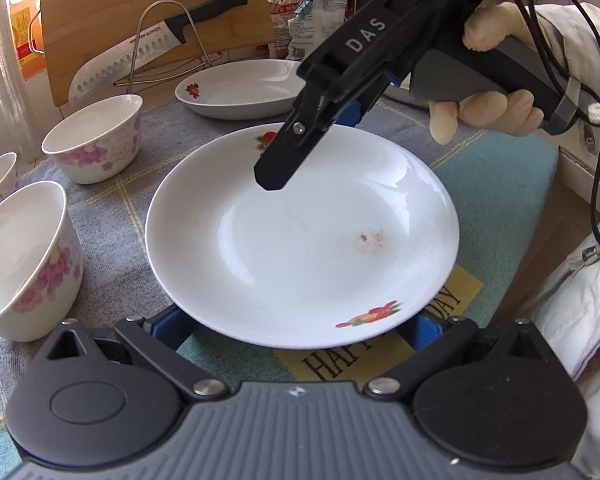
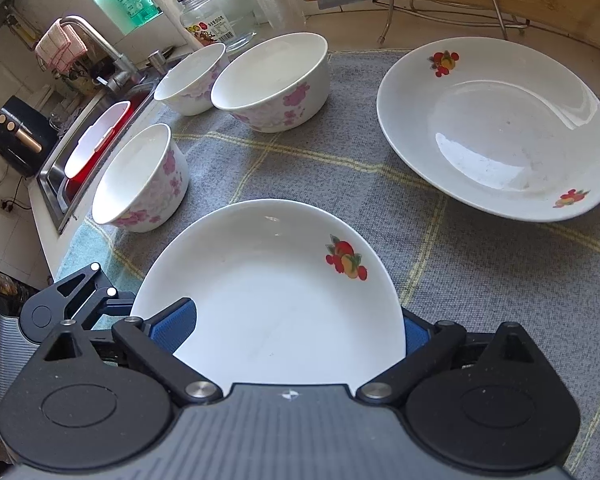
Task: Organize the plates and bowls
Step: 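Lift the large plate with the right gripper and carry it toward the stained plate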
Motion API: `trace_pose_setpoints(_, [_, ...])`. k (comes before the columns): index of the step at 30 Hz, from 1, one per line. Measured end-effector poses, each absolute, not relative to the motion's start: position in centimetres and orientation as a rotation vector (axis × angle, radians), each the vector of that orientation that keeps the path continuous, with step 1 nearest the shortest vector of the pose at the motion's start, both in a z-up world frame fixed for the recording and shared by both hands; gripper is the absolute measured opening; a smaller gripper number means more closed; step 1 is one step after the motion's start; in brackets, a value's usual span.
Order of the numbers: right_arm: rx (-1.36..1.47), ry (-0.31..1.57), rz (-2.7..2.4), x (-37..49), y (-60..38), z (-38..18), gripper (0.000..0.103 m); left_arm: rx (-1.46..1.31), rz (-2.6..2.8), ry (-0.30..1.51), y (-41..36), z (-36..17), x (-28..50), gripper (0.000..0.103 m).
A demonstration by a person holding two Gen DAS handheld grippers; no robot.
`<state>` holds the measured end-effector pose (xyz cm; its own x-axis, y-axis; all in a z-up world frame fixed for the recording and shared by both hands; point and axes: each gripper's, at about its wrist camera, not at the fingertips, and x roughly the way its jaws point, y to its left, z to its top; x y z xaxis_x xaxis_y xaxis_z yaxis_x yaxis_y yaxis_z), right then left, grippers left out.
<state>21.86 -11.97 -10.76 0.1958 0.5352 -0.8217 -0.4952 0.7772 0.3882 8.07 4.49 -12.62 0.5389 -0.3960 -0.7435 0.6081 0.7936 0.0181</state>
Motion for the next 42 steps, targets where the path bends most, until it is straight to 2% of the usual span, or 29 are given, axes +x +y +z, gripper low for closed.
trace_pose_setpoints(9, [0.04, 1.172, 0.716, 22.0, -12.4, -10.7, 0.092, 0.303, -0.627, 0.798, 4.6, -12.5, 8.3, 0.103])
trace_pose_setpoints(42, [0.058, 1.087, 0.724, 21.9, -16.2, -7.4, 0.092, 0.365, -0.612, 0.752, 1.3, -9.3, 9.4, 0.102])
